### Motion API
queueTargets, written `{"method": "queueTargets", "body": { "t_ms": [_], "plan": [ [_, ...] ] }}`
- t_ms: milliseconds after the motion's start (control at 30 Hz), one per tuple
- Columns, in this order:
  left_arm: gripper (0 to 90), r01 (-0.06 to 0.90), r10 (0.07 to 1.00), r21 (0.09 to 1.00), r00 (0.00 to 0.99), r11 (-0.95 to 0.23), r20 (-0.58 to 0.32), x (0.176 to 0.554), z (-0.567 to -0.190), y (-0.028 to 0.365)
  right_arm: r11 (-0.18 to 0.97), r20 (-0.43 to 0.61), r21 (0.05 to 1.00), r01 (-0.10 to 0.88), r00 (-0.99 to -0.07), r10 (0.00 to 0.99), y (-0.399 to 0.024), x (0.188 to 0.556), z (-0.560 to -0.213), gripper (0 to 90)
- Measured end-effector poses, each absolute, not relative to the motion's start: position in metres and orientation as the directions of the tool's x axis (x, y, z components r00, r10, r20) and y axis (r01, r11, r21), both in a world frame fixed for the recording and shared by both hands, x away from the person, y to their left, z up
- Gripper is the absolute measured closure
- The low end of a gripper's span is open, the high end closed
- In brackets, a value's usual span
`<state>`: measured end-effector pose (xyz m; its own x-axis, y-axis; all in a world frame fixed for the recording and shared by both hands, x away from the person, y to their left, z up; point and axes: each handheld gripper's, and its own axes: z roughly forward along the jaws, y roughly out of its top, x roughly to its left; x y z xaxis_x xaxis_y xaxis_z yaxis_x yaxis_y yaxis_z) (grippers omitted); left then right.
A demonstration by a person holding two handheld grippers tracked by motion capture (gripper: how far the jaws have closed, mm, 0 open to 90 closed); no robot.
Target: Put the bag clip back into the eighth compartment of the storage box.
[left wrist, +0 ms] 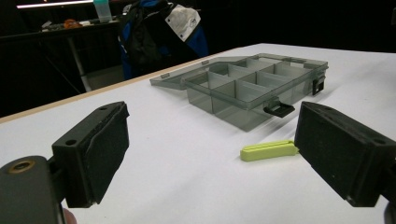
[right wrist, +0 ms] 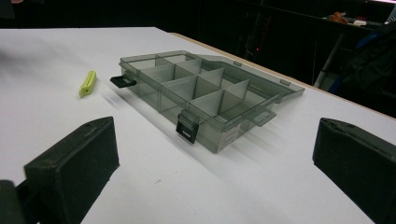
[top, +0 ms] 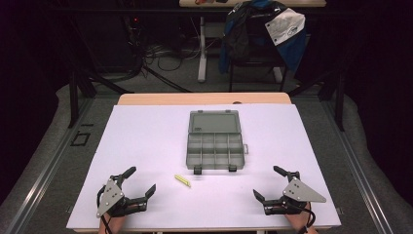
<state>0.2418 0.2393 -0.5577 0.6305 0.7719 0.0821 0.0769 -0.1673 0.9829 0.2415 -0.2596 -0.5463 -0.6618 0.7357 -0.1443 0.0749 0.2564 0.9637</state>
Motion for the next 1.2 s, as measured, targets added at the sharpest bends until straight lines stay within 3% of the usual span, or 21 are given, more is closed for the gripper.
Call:
{"method": "queueTargets", "body": {
  "t_ms": [1200],
  "plan": [
    [10.2,0.093,0.777,0.981,0.624,-0.17,0.076,0.24,-0.558,0.241,0.312,-0.083,0.932,0.185,-0.729,0.679,-0.224,0.249,-0.543,0.0]
  ]
}}
